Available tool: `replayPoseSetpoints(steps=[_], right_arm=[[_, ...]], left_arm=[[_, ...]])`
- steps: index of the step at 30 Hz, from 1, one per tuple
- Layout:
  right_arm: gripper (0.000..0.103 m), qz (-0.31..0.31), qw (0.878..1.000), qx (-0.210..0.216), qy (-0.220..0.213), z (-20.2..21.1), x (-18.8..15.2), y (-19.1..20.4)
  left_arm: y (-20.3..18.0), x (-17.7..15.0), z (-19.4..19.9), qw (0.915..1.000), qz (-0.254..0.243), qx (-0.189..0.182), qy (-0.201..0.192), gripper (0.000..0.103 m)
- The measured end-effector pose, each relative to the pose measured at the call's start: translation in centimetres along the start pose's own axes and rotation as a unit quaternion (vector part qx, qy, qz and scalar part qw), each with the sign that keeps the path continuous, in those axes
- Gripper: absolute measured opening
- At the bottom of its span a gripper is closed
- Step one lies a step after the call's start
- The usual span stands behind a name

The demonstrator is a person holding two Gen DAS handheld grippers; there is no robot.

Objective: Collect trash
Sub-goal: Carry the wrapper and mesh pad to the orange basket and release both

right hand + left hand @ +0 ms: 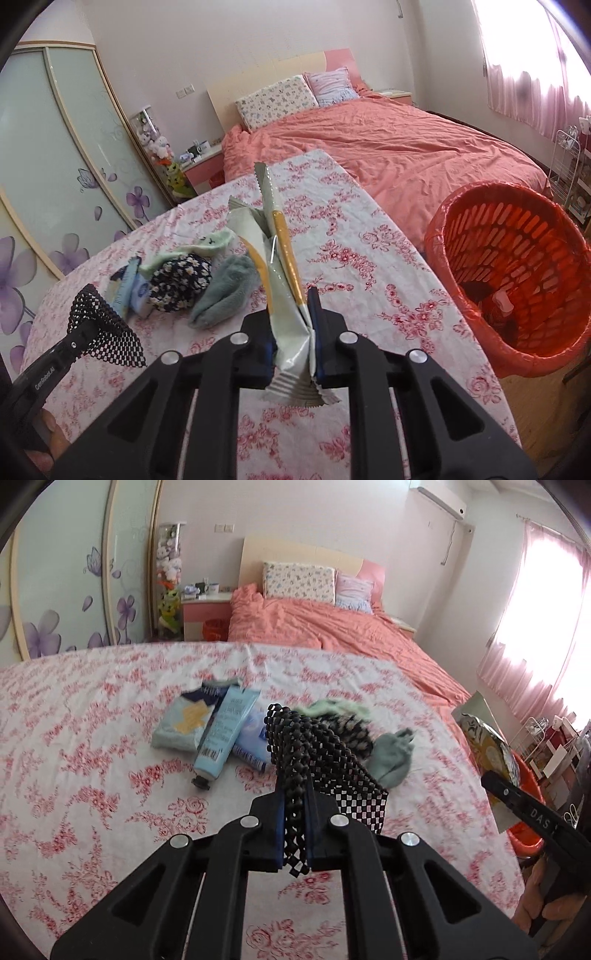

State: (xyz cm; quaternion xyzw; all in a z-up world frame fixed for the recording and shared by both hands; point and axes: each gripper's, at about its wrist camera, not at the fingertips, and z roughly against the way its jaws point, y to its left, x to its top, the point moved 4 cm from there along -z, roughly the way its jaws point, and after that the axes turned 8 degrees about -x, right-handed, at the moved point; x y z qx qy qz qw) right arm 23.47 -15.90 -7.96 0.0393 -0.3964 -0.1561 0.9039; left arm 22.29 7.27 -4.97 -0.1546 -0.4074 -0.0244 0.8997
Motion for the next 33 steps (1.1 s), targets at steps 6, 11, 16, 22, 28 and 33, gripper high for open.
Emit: replayPoseSetpoints(steps=[6,11,16,22,28,33], right_arm=[[0.016,-0.010,1.000,0.005,-0.024,3.1,0.8,-1.2],[0.016,-0.019,0.999,-0.002,-0.043,5.3,1.2,-2.5],[0.016,-0.029,0.998,-0.011,-0.054,6.9,1.3,-4.1],[0.016,-0.050,0.996,-0.022,-0.064,8.0,1.7,-7.1],[0.016,-0.075,0.993,-0.037,-0.078,9.0,2.5,-10.6],[0.016,-0.099,0.990,-0.049,-0.087,9.3,3.3,-14.0]], left_arm=[[-2.5,1.9,1.9,0.9994,-0.021,-0.001,-0.027,0.008],[-4.7,2.9,2.5,0.9985,-0.039,-0.003,-0.039,0.008],[-7.3,2.7,2.2,0.9974,-0.058,-0.015,-0.038,0.008],[-11.0,2.6,0.9,0.9951,-0.083,-0.043,-0.031,0.008],[-15.4,2.6,-0.4,0.9902,-0.109,-0.083,-0.023,0.008],[-18.9,2.2,-1.9,0.9849,-0.128,-0.116,-0.013,0.008]])
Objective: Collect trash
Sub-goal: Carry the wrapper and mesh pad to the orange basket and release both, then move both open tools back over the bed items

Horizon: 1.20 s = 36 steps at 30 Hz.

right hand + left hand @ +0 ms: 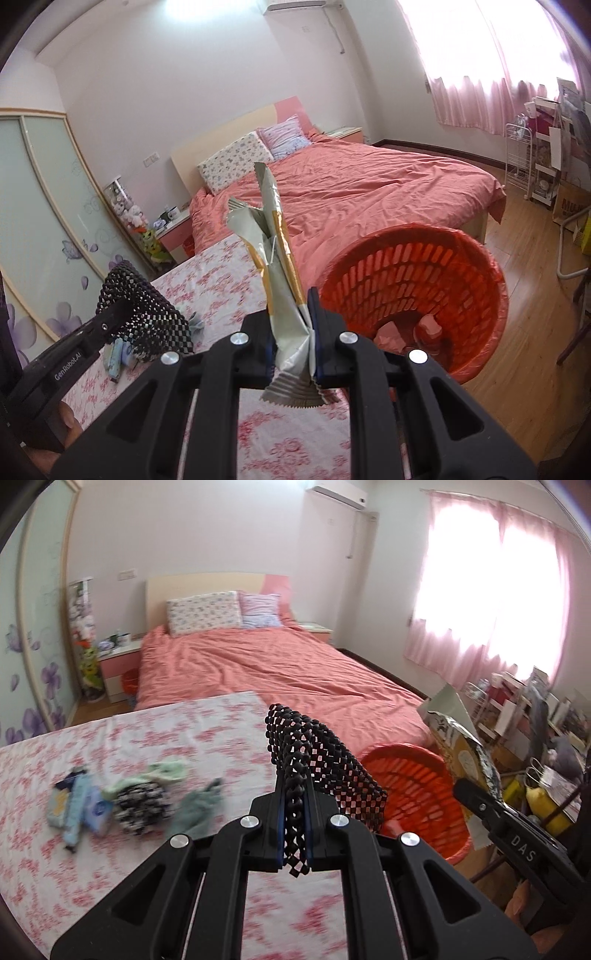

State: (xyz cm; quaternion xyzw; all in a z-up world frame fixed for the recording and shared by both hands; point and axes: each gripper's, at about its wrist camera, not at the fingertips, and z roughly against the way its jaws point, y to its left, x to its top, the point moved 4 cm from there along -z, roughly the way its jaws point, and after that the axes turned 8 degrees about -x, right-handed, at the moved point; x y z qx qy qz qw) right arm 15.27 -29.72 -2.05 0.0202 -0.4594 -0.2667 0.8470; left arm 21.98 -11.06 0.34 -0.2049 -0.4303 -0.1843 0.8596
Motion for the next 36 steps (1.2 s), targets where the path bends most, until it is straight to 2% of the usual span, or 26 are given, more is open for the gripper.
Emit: replayPoseSetpoints(steps=[11,13,15,17,19,21,25,29,36], right_arm=[[0.016,-0.045,0.999,-0.030,-0.002,-3.0,2.4,-7.5],[0.020,-0.053,0.998,-0.031,0.002,-3.9,2.5,-8.5],[0.027,-0.062,0.998,-0.033,0.008,-5.1,2.6,-9.7],[0.031,-0.069,0.997,-0.036,0.017,-6.4,2.5,-10.5],[0.040,-0.073,0.996,-0.033,0.025,-7.3,2.3,-11.0],[0.048,-0.071,0.996,-0.042,0.029,-8.0,1.9,-11.4],[0.057,-0.067,0.996,-0.054,0.031,-8.2,1.0,-11.1],[0.060,-0.045,0.996,-0.065,0.029,-8.0,0.3,-9.7],[0.063,0.002,0.998,-0.059,0.037,-7.8,-0.7,-5.3]], left_arm=[[-7.0,0.5,-6.7,0.9958,-0.034,-0.080,0.029,0.008],[-8.0,0.3,-8.0,0.9946,-0.039,-0.088,0.038,0.008],[-8.4,-0.1,-9.6,0.9938,-0.039,-0.089,0.054,0.013],[-8.6,-0.6,-10.5,0.9934,-0.034,-0.086,0.068,0.037],[-8.2,-1.0,-11.3,0.9932,-0.027,-0.084,0.076,0.046],[-7.6,-1.5,-11.6,0.9932,-0.022,-0.077,0.085,0.048],[-6.5,-2.0,-10.7,0.9951,-0.024,-0.048,0.084,0.055],[-4.4,-2.3,-8.8,0.9971,-0.032,-0.006,0.069,0.064],[1.0,-3.2,-5.3,0.9963,-0.029,0.060,0.054,0.066]])
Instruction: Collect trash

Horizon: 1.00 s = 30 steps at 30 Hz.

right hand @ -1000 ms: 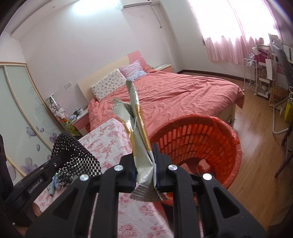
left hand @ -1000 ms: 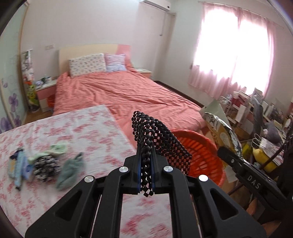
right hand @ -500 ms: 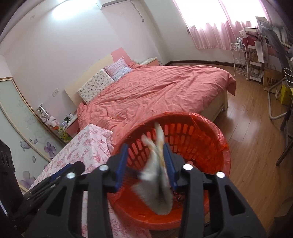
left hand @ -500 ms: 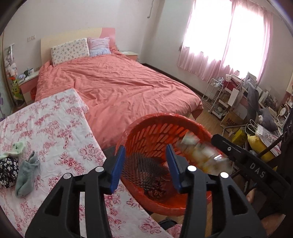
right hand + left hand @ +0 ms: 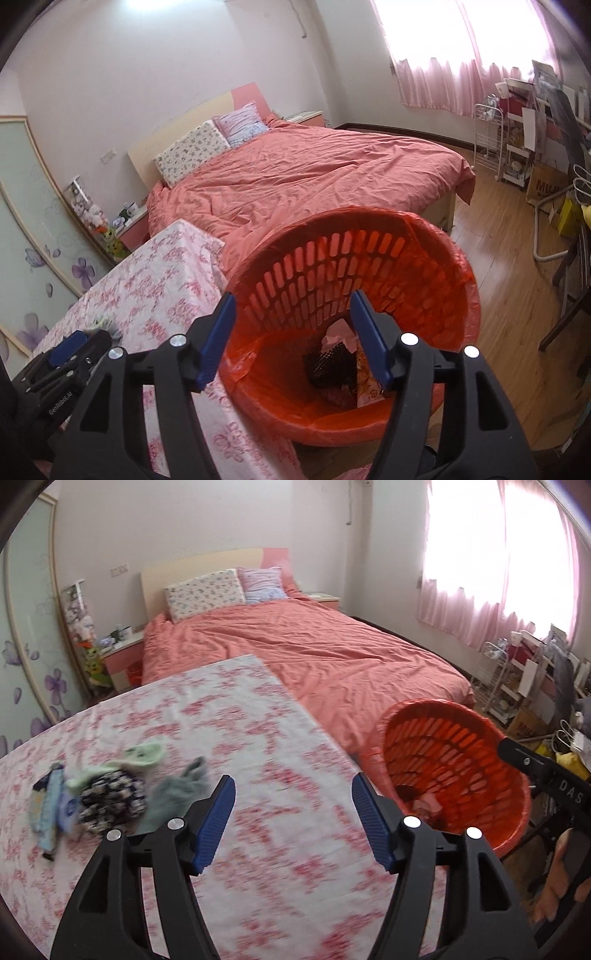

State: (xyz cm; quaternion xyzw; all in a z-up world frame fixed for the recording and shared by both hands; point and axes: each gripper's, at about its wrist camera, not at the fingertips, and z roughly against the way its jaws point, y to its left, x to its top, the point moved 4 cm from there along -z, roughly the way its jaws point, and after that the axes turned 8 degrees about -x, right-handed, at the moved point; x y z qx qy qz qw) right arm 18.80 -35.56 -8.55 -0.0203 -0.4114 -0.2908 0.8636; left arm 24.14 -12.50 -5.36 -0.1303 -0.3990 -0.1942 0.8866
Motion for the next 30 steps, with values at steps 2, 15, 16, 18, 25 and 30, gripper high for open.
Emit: replayPoseSetpoints(steps=[2,15,16,18,25,30], right_arm=[[0.063,0.012,1.000,0.004,0.004,0.2,-0.5,1.5],[0.063,0.107,0.992,0.056,0.039,0.0,-4.6,14.1],[0.063,0.115,0.990,0.063,0.044,-0.1,-5.1,15.3],[0.063,0.134,0.987,0.074,0.051,-0.4,-6.0,17.9],[0.063,0.182,0.976,0.095,0.074,-2.3,-9.0,25.4],[0.057,0.162,0.977,0.098,0.097,-4.4,-9.2,27.9]], left_arm=[[2.0,-0.3,0.4,0.9998,0.011,0.014,0.002,0.066],[17.2,-4.5,5.2,0.9842,0.132,0.118,0.004,0.066],[18.1,-4.9,5.4,0.9827,0.138,0.123,0.003,0.066],[20.3,-5.5,6.2,0.9784,0.155,0.137,0.003,0.066],[24.3,-6.9,7.4,0.9712,0.180,0.155,-0.002,0.066],[25.5,-7.4,7.0,0.9717,0.191,0.138,-0.004,0.066]])
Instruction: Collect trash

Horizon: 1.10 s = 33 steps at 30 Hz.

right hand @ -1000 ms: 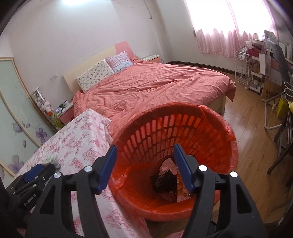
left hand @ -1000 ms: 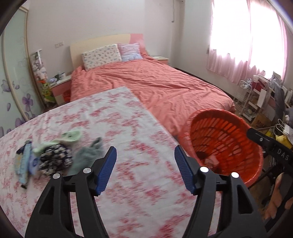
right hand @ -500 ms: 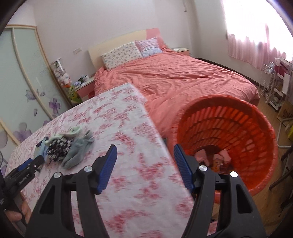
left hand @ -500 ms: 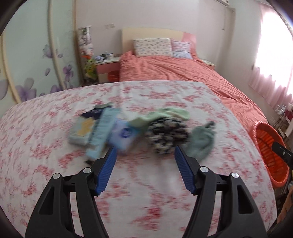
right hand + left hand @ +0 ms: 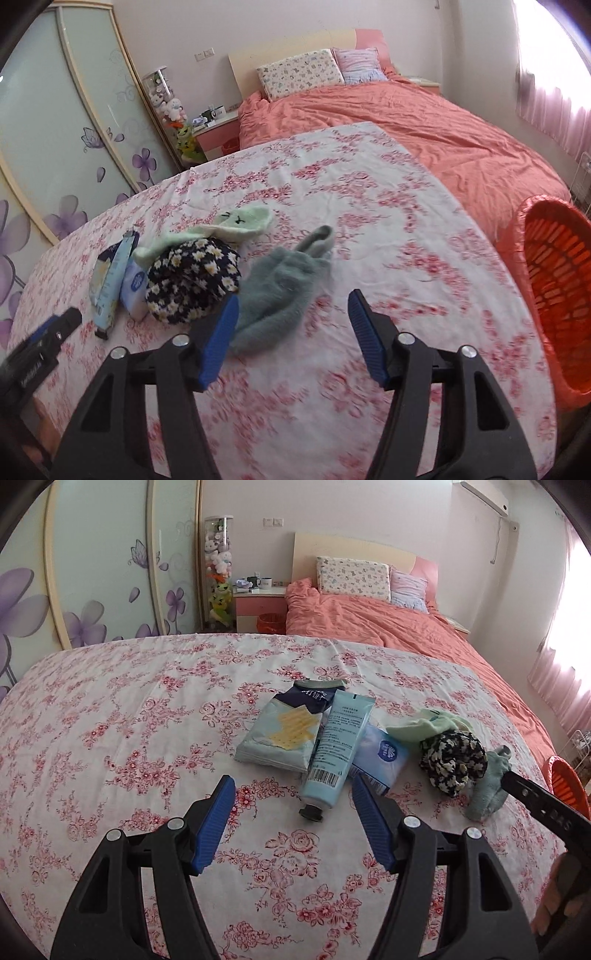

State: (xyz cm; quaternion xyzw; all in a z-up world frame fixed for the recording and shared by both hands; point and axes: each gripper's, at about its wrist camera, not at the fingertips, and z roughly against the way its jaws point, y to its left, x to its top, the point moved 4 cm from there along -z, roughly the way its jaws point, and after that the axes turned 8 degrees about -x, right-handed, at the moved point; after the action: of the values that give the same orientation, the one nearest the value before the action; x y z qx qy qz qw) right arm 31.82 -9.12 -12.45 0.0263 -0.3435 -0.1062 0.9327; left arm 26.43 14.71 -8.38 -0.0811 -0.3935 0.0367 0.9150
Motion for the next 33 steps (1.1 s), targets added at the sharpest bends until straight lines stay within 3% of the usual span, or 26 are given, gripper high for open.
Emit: replayPoseSetpoints(steps=[3,6,10,18,25,33], right_arm=[[0.051,0.007,1.000,-0.011,0.009,-1.2,0.2,0.7],[0.034,0.013,1.000,-0.015,0.023,-2.1,-0.1,0.8],[0.016,0.028,0.999,-0.023,0.009,-1.8,-0.4,0.9],[0.011,0.025,0.999,-0.018,0.009,-1.7,-0.4,0.4],[0.010,0.028,0.999,-0.014,0.008,-0.6,-1.0,-0.3],[0.010,0.030,0.999,-0.015,0.015,1.3,-2.7,-2.1]], left_arm=[[-0.1,0.0,-0.9,0.9998,0.004,-0.016,0.009,0.065],[-0.4,0.0,-1.9,0.9995,0.005,-0.026,0.018,0.065],[-0.6,0.0,-3.0,0.9993,0.006,-0.026,0.028,0.063],[-1.0,-0.2,-4.9,0.9979,0.017,-0.035,0.051,0.036],[-1.2,-0.8,-4.2,0.9977,0.006,-0.046,0.049,0.029],[-1.6,-3.9,-1.1,0.9965,-0.012,-0.060,0.056,0.028]])
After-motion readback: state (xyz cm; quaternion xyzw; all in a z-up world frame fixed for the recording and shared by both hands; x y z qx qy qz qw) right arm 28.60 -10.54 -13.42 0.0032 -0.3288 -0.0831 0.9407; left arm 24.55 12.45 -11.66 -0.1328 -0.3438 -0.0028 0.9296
